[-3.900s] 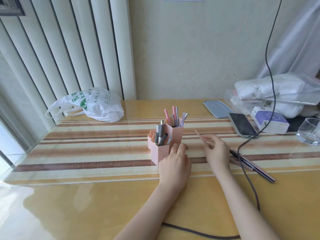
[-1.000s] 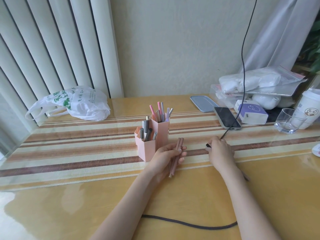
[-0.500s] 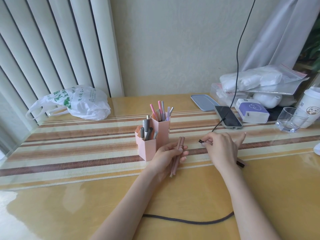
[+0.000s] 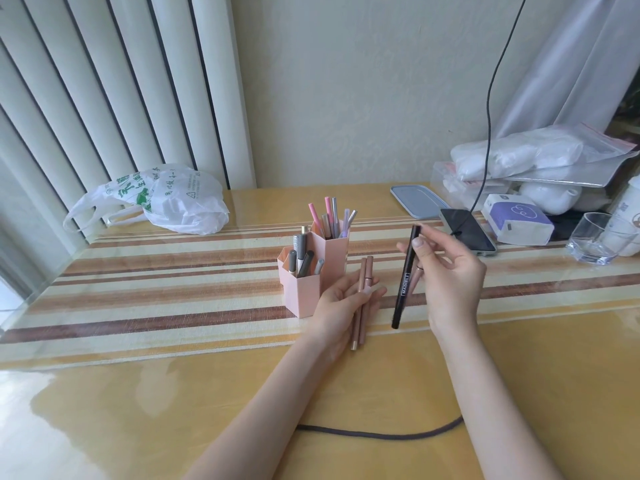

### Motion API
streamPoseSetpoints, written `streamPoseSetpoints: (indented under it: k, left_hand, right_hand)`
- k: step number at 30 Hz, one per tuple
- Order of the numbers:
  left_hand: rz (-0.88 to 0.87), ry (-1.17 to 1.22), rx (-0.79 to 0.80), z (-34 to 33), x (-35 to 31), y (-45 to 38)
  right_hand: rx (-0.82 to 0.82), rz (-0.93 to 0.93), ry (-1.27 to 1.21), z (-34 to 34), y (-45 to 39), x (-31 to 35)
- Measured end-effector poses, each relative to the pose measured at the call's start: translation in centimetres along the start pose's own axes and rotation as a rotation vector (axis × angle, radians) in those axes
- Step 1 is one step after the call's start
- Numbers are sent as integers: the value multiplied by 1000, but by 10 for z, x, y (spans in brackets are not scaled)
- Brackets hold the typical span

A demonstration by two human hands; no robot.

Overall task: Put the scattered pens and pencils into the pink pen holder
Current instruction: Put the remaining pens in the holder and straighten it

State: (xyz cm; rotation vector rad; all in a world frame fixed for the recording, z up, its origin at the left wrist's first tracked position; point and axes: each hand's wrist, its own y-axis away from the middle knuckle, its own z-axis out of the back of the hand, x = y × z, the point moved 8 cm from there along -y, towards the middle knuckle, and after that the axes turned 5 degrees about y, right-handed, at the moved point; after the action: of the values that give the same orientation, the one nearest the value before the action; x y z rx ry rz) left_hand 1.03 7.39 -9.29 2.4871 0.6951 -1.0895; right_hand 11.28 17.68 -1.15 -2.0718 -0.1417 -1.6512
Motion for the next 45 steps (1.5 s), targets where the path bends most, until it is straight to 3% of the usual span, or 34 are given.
streamPoseSetpoints:
  k: [4, 7, 15, 23, 35, 45]
  left_hand:
    - [18, -70, 114, -11, 2, 5]
    - [53, -104, 147, -13, 5, 6]
    - [81, -63, 189, -17, 7, 8]
    - [107, -5, 250, -19, 8, 9]
    - [160, -7, 300, -20, 8, 9]
    - [184, 27, 299, -20, 7, 10]
  right_hand:
    - [38, -252, -47, -9, 1, -33]
    - [43, -326, -36, -7, 2, -45]
    - [5, -305, -3, -7, 6, -49]
    - [158, -218, 60, -13, 6, -38]
    - [329, -334, -30, -20, 7, -49]
    - [318, -277, -25, -19, 8, -43]
